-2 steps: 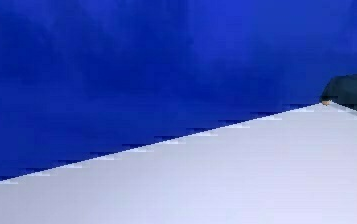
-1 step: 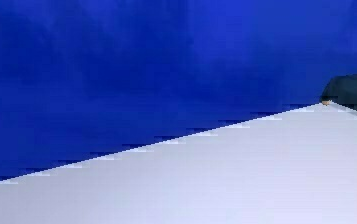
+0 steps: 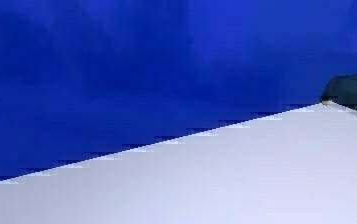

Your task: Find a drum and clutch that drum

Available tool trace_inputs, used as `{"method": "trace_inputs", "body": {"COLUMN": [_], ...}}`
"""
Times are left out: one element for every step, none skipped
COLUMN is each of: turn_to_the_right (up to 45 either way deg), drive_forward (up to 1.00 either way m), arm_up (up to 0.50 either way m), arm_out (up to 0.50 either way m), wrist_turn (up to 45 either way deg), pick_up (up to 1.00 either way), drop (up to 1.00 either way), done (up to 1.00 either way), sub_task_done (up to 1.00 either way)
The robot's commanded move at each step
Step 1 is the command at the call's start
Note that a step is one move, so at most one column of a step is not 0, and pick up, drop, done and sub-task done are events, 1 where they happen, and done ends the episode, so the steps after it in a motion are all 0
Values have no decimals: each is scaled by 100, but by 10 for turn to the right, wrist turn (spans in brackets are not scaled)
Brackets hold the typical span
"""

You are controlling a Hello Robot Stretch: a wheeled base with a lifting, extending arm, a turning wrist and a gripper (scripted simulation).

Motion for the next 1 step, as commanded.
{"method": "trace_inputs", "body": {"turn_to_the_right": [0], "drive_forward": [0], "arm_up": [0], "arm_out": [0], "wrist_turn": [0], "pick_up": [0], "drop": [0], "done": [100], "sub_task_done": [0]}}
